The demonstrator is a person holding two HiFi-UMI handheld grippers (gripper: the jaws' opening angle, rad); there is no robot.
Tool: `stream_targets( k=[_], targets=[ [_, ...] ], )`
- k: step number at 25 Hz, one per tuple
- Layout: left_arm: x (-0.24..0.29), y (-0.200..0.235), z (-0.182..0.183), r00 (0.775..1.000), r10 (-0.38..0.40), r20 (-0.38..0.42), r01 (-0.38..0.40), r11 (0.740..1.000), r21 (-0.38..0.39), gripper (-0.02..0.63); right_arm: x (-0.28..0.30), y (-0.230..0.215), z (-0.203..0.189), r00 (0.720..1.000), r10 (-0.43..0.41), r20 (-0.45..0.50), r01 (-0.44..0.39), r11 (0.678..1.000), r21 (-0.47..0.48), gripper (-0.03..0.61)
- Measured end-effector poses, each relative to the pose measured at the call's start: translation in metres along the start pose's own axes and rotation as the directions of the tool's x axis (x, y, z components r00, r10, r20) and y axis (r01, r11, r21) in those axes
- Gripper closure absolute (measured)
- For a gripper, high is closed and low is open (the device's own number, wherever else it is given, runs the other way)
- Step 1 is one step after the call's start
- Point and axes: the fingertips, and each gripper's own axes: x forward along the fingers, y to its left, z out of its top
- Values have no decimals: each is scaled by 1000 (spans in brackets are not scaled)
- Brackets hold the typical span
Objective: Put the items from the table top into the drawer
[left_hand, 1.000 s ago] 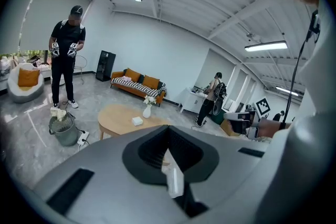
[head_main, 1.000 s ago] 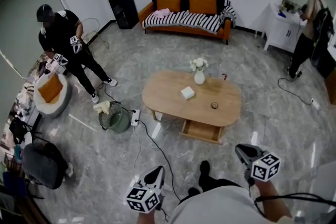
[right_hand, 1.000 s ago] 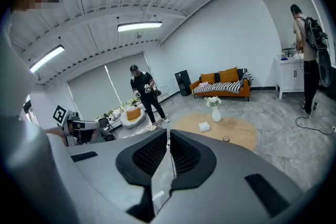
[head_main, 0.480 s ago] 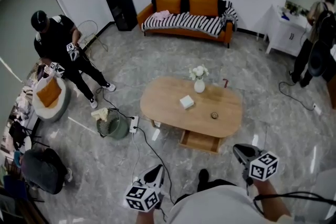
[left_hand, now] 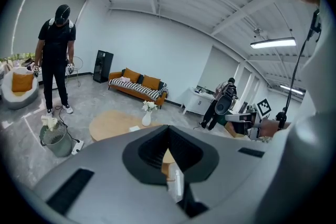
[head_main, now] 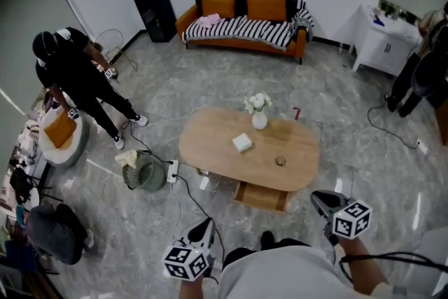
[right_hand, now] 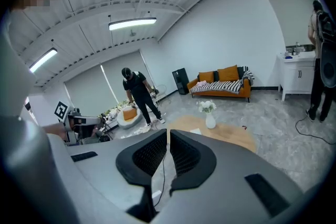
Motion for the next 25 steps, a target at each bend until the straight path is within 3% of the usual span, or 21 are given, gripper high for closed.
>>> stream_targets(
  k=[13,25],
  targets=[
    [35,15,12,998,-29,-56,29,999,13,612,20,-18,-4,999,-26,-34,28,998,48,535],
    [87,61,48,979,-149,-141,160,985,69,612,62,-16,10,989,-144,-30,146,984,103,535]
  ],
)
